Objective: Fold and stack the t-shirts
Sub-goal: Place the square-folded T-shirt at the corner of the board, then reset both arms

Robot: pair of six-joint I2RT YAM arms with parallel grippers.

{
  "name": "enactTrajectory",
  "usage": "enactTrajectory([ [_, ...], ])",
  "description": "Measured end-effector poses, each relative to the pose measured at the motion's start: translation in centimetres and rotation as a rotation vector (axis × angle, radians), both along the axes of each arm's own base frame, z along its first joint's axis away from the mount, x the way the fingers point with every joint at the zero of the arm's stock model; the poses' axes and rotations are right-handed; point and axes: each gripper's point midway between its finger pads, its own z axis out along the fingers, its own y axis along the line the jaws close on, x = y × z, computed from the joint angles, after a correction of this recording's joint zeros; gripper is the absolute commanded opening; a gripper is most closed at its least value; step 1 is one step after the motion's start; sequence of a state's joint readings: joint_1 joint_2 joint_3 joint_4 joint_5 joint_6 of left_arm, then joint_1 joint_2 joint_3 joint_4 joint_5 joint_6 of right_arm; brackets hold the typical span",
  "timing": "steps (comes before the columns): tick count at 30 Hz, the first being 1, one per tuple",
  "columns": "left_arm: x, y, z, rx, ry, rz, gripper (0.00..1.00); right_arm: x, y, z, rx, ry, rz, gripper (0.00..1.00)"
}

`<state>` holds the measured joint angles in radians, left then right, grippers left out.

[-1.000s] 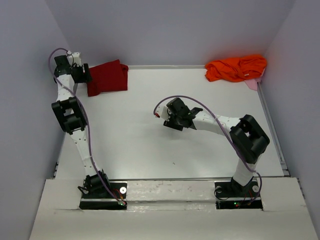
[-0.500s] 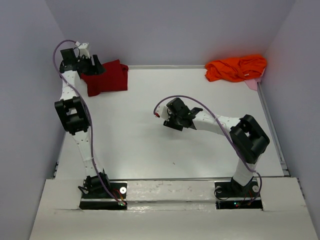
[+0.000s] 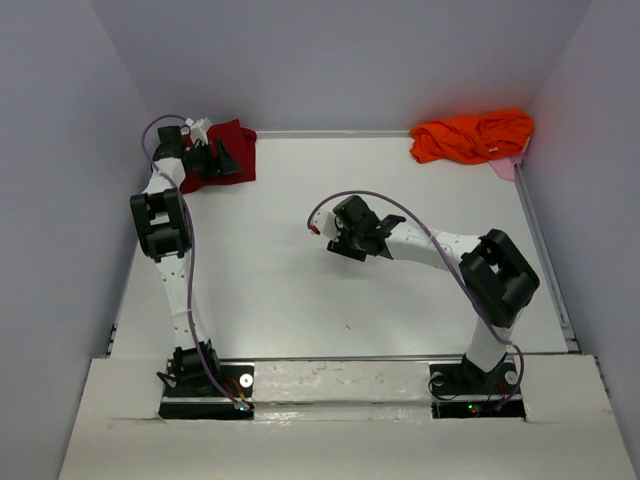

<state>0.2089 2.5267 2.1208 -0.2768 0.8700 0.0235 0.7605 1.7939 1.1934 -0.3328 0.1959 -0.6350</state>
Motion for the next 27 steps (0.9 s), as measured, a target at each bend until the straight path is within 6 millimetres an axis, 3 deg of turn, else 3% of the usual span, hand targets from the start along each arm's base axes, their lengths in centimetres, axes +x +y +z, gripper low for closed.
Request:
enactTrajectory([
  [10, -0.9, -0.4, 0.2, -0.120, -0.002, -0.023, 0.77, 0.2, -0.1, 0.1, -0.001, -0.010, -0.007, 0.55],
  [13, -2.0, -0.5, 1.3, -0.111, 0.000, -0.012, 0.77, 0.5, -0.2, 0.3, 0.016, -0.014, -0.024, 0.55],
  [16, -4.3, -0.8, 4.5, -0.087, -0.051, 0.003, 0.77, 1.0, -0.7, 1.8, 0.111, 0.003, -0.069, 0.56],
  [19, -8.9, -1.7, 11.3, -0.046, -0.196, 0.019, 0.77, 2.6, -2.6, 4.8, 0.221, -0.030, -0.153, 0.56],
  [20, -9.7, -1.7, 13.1, -0.030, -0.245, 0.027, 0.77, 3.3, -3.6, 6.4, 0.266, -0.056, -0.188, 0.56],
  [22, -12.1, -2.1, 18.7, 0.020, -0.427, 0.043, 0.77, 4.4, -5.2, 8.9, 0.333, -0.105, -0.244, 0.57],
  [24, -13.7, -2.1, 22.1, 0.064, -0.554, 0.062, 0.77, 4.8, -6.3, 10.6, 0.392, -0.141, -0.278, 0.57],
  [25, -14.6, -2.2, 23.4, 0.090, -0.612, 0.071, 0.78, 4.6, -6.7, 11.4, 0.425, -0.147, -0.291, 0.58],
  [27, -15.9, -2.3, 23.9, 0.130, -0.667, 0.095, 0.78, 4.2, -7.6, 12.0, 0.475, -0.146, -0.313, 0.59],
])
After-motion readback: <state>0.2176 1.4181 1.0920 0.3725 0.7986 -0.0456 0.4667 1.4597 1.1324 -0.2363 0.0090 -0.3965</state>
